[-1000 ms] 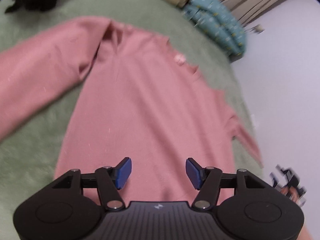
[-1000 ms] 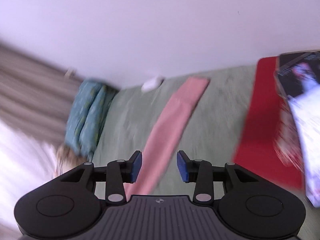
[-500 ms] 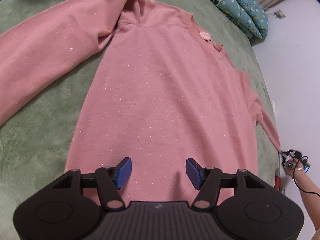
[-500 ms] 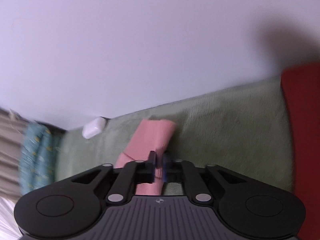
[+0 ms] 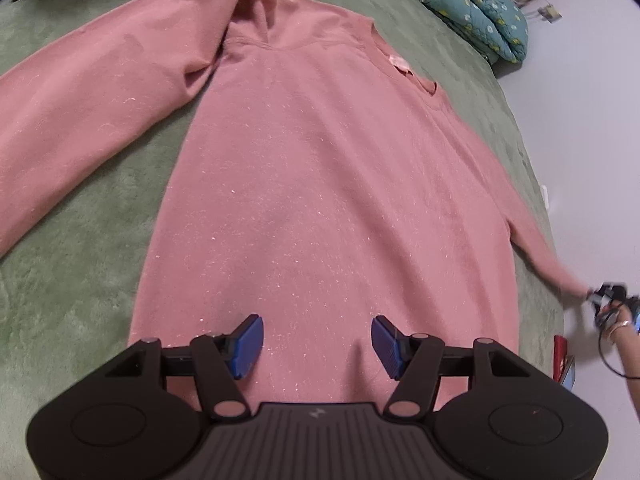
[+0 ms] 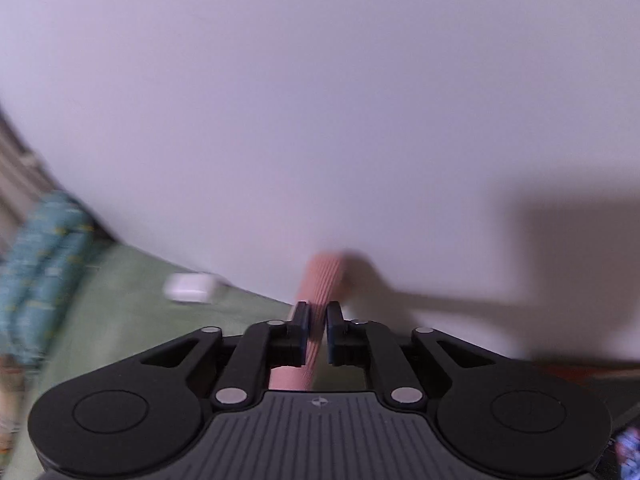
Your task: Fold clothes
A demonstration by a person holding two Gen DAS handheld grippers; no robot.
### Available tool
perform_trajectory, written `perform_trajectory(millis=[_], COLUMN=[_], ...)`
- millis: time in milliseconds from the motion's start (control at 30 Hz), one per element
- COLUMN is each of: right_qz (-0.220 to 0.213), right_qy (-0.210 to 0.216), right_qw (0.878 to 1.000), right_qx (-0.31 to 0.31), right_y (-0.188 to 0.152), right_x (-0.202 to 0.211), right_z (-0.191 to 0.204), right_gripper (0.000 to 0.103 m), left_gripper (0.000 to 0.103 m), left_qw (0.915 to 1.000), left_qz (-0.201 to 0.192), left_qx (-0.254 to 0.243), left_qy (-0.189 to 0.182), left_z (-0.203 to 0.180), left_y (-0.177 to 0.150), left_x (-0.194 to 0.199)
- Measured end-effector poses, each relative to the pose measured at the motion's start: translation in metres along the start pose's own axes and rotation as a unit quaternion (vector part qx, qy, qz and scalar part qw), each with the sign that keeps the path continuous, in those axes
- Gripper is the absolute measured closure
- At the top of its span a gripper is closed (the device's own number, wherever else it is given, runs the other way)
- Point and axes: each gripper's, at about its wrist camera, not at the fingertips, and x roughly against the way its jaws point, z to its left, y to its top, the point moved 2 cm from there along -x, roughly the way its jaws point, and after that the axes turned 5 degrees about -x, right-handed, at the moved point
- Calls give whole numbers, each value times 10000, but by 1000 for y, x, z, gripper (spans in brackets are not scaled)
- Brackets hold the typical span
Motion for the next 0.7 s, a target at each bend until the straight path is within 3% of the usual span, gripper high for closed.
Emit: perform_trajectory(millis=[200,267,367,467,533,700], right_qz=[96,3,13,349,898,2180], right_qy=[313,510,1125,1713,2129,2689], right_qw=[9994,9985,9936,9844,9724,9369], right_qx=[111,174,132,177,325,491], right_y=[2,6,2,-25,-65,-166], right_x=[26,54,101,143,164,179], right_z=[-22,-26,-32,-37,-38,-28], right_gripper=[62,61,52,50,50,47], left_gripper=[44,44,42,42,42,42], left_qw=[9994,9990,9970,9934,9901,9734], left_qz=[-330,-441,-752,-1079,-1243,-1587], left_qx=[44,59,145,378,646,1635], left_qy=[-69,-92,-93,81,128,-246], left_z=[8,11,32,70,101,167], left_y=[9,13,22,27,25,-5], left_x=[34,46,82,123,149,180])
